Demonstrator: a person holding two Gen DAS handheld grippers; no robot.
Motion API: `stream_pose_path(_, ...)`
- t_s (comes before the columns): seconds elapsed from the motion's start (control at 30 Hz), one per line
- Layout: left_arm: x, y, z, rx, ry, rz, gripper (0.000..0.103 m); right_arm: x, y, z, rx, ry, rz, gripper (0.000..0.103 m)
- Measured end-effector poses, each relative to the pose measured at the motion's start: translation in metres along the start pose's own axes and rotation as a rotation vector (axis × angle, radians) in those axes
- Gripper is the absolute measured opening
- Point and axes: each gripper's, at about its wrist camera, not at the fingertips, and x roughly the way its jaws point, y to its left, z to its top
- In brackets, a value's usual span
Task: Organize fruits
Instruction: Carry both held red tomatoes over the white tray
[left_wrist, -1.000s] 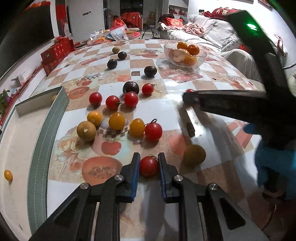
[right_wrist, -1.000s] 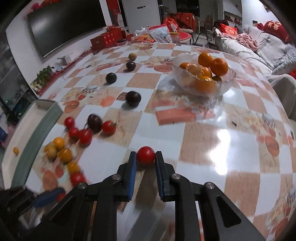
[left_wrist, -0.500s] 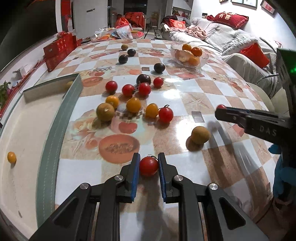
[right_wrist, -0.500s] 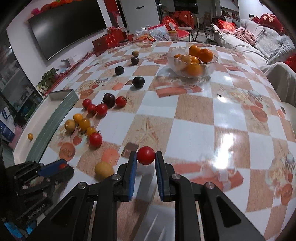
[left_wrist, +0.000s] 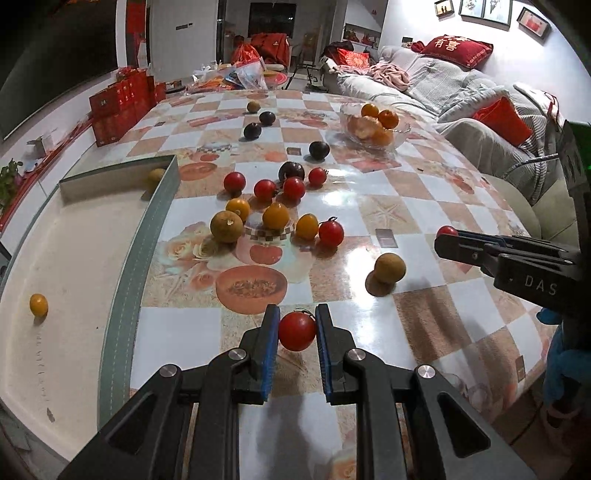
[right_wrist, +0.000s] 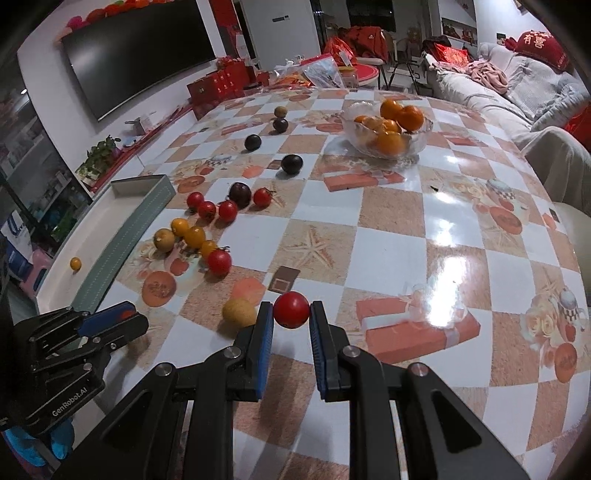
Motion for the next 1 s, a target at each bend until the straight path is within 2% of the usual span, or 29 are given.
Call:
stream_pose_path(0.23,-0.02,0.007,-0.001,0.006,-0.033,-0.001,0.021,-0.009,0.02,0.004,-0.021,-0.011,0.021,0.022)
stream_pose_path(0.5,-0.046,0.035,-0.003,-0.023,-0.075,0.029,0.021,-0.009,0.056,0.008,-0.073,-0.015,0.051,0.022)
stream_pose_path(0.77,-0.068,0.081,-0.011,-0.054,-0.094,0.103,0.021,0.0,0.112,0.017,-0.137,-0.005,0.125,0.022)
stream_pose_path(1.0,-0.081,0.139,-0.023,-0.142,-0.093,0.196,0.021,0.019,0.176,0.022,-0.227,0.026,0.212,0.022)
